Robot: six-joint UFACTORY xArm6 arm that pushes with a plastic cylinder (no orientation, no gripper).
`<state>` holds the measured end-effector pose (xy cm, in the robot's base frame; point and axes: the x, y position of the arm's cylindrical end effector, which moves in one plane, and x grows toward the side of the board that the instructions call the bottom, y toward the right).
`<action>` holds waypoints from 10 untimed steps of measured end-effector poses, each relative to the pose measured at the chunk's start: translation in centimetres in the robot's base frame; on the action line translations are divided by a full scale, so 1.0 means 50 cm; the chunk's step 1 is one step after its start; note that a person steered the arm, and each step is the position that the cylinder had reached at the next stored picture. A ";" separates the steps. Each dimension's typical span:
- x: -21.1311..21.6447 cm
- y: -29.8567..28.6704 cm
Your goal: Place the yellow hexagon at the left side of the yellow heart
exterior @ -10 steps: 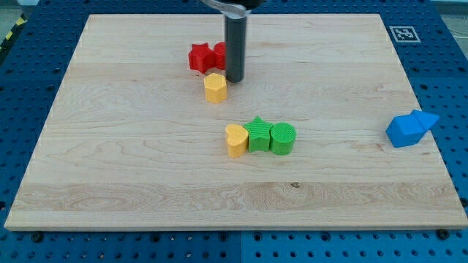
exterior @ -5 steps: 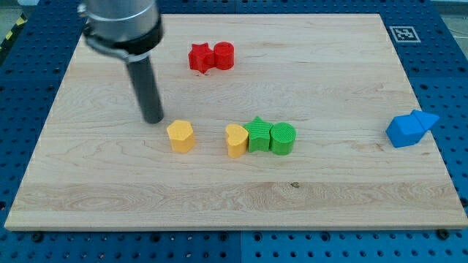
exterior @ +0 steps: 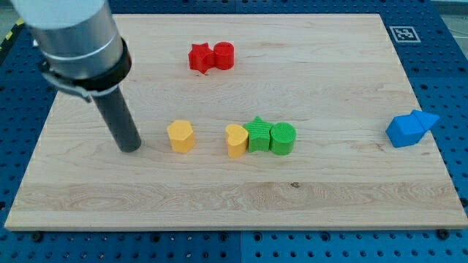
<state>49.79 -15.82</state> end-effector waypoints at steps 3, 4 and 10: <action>-0.030 0.121; -0.013 0.076; 0.045 0.077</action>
